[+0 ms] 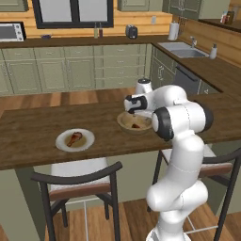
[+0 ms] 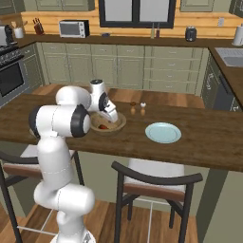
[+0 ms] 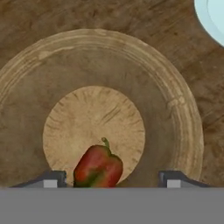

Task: Pick the chicken drumstick and bell pepper from their plates and place them in the bowl. Then put the bowl in the fridge.

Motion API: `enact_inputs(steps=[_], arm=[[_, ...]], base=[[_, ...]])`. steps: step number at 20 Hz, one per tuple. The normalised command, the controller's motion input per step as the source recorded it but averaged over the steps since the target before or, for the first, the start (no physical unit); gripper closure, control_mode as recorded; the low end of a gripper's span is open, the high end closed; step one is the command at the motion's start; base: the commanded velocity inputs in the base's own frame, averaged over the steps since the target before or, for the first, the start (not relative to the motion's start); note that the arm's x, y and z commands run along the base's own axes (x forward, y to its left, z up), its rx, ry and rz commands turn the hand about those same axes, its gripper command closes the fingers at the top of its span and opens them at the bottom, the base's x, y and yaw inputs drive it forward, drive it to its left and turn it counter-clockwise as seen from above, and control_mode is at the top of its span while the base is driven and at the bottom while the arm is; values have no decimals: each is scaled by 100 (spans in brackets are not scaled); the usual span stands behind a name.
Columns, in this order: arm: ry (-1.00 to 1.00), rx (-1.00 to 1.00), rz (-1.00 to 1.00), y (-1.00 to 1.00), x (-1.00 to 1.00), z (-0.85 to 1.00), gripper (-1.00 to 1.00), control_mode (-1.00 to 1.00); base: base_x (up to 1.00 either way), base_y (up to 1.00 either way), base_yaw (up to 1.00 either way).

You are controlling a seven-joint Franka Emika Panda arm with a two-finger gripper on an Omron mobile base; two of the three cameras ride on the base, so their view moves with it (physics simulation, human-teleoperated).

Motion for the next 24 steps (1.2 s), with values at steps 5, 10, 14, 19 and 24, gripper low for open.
enact_inputs(steps=[5, 10, 14, 19, 24], arm=[[-1, 1, 4, 49, -26, 72, -100, -100], [-3, 0, 17, 81, -91, 66, -100, -100], [0, -1, 14, 100, -71, 22, -100, -100], [1, 0, 10, 100, -69, 1, -100, -100], [4, 1, 5, 89, -29, -3, -100, -100]], base=[[0, 0, 0], [0, 0, 0], [0, 0, 0], [0, 0, 0], [0, 0, 0]])
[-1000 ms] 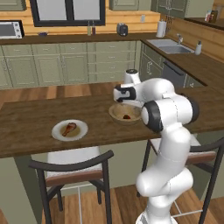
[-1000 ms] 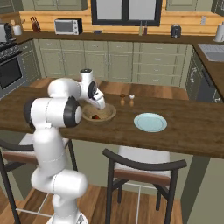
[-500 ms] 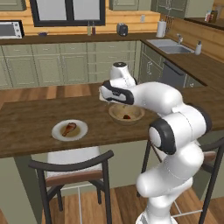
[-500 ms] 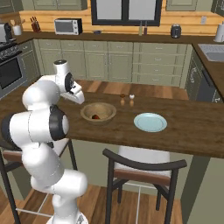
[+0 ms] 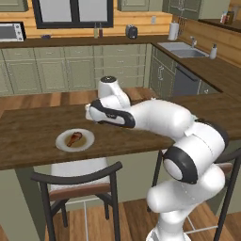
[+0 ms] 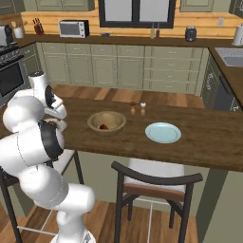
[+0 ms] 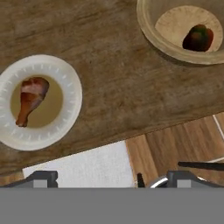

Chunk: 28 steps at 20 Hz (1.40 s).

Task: Pick the chicken drumstick and bell pepper from their plates and place them in the bowl. Then put the bowl in the fridge.

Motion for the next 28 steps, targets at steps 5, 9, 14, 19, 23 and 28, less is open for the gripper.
enact_inputs(steps=[5, 9, 14, 19, 23, 28], arm=[[16, 0, 1, 100, 22, -18, -100, -100], [19, 0, 0, 72, 16, -47, -100, -100], [9, 0, 0, 50, 33, -50, -100, -100], [0, -1, 0, 17, 53, -45, -100, -100], [0, 0, 0, 27, 73, -41, -100, -100], [0, 0, 0, 36, 51, -35, -100, -100]], base=[[0, 0, 0], [0, 0, 0], [0, 0, 0], [0, 0, 0], [0, 0, 0], [0, 0, 0]])
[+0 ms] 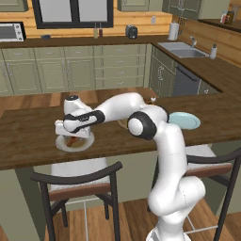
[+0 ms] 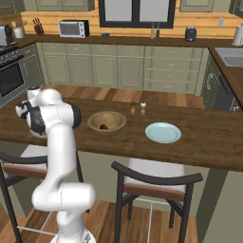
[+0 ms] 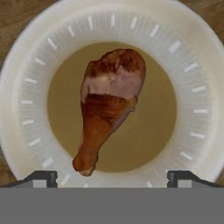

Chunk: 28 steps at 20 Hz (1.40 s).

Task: Pick the chicken drumstick and bell pepper from their plates and place them in the bowl. Then put the bowl in the fridge.

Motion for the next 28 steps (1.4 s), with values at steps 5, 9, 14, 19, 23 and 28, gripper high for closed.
enact_inputs(steps=[5, 9, 14, 19, 23, 28], arm=[[0, -4, 0, 27, 24, -36, -100, -100], [0, -6, 0, 0, 26, -31, -100, -100], [0, -3, 0, 0, 3, -25, -100, -100], [0, 0, 0, -11, -8, -37, 100, -100], [-4, 2, 0, -48, -43, -44, 100, -100], [-14, 8, 0, -56, -51, 27, 100, -100]], base=[[0, 0, 0], [0, 0, 0], [0, 0, 0], [0, 0, 0], [0, 0, 0], [0, 0, 0]])
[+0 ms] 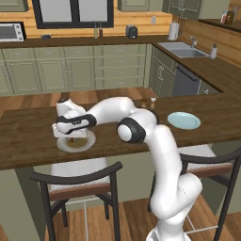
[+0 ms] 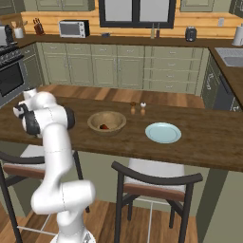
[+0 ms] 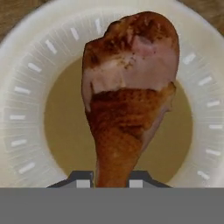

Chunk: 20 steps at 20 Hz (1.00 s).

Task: Pick the chicken drumstick and bell pepper from their plates and place them in the bowl. Then put the bowl in the fridge.

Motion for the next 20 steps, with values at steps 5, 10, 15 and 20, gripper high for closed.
enact_inputs(steps=[5, 10, 15, 20], arm=[[-13, 10, 0, -78, -43, 95, 100, -100], [-20, 13, 0, -100, -48, 83, 100, -100], [-5, 11, 0, -100, -14, 44, 100, -100], [0, 12, 2, -100, 0, 8, 100, -100]], base=[[0, 0, 0], [0, 0, 0], [0, 0, 0], [0, 0, 0]])
